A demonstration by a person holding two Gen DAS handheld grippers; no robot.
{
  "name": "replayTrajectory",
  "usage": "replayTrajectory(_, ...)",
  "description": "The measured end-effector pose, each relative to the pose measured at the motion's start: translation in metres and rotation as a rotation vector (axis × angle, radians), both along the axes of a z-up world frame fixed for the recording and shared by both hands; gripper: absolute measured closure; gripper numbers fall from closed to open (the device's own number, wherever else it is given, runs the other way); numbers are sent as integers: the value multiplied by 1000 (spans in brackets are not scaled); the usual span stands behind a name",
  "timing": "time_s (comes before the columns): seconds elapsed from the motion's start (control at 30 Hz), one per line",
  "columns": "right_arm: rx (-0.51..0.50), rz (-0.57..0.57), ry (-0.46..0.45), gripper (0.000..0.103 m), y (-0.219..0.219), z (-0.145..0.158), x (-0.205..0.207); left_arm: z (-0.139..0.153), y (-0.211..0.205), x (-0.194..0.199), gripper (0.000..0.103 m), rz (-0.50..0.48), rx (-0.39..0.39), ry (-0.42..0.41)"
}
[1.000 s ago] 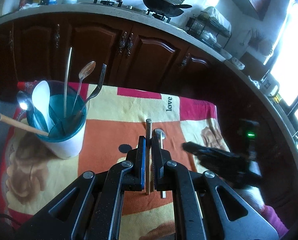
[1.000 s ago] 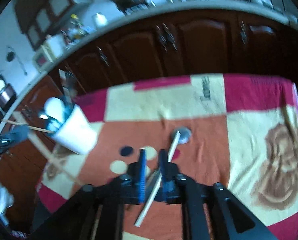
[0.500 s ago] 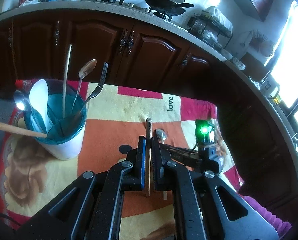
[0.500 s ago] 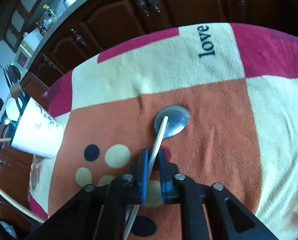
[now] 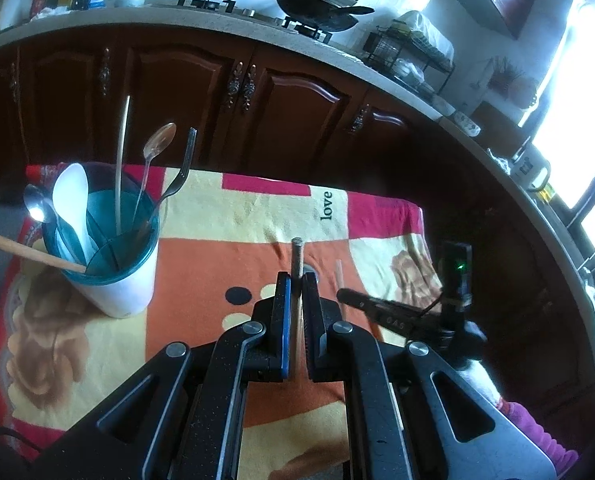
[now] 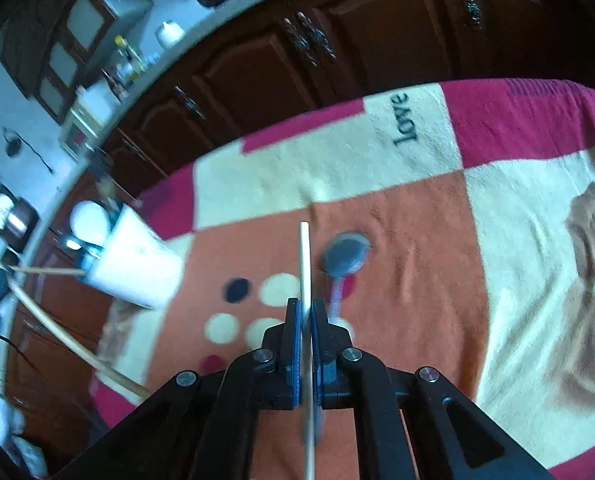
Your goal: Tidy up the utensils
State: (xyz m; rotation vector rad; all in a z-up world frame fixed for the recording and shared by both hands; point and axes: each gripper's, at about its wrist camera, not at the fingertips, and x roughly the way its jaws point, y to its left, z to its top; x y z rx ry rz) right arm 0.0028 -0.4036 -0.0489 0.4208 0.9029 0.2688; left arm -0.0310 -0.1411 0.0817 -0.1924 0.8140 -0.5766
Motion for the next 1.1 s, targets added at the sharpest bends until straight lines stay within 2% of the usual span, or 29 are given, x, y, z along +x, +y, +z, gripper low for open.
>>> replayTrajectory(0.2, -39, 66, -160, 99, 24, 68, -19, 19, 8, -2, 99, 9, -23, -28)
replayTrajectory(0.33, -104, 99, -199, 99, 37, 88, -20, 29, 16, -4, 99, 22, -22, -51)
replayTrajectory(0.4, -147, 107, -179, 99, 41, 82, -15, 30, 18, -5, 99, 25, -24, -52)
replayTrajectory(0.47, -196, 124, -107, 98, 48, 61, -3, 29, 21, -7, 99, 30, -25, -49)
replayTrajectory(0.57, -218, 135, -20, 89, 53, 26, 9, 26, 28, -8, 99, 34, -27, -41)
replayTrajectory(0.67, -242, 148, 45, 89, 60, -4, 23, 25, 32, -7, 99, 42, -24, -35)
replayTrajectory(0.77, -310, 131, 88, 89, 64, -23, 37, 22, 37, -6, 99, 50, -20, -29)
replayTrajectory(0.97, -293, 135, 151, 89, 59, -44, 52, 14, 39, 1, 99, 55, -22, -10)
replayTrajectory(1.0, -285, 128, 144, 91, 57, -44, 52, 14, 39, 1, 99, 54, -21, -9)
replayTrajectory(1.03, -280, 122, 140, 98, 56, -44, 52, 13, 39, 1, 99, 54, -20, -9)
replayTrajectory(1.1, -256, 121, 123, 98, 52, -40, 48, 12, 39, 1, 99, 56, -21, -5)
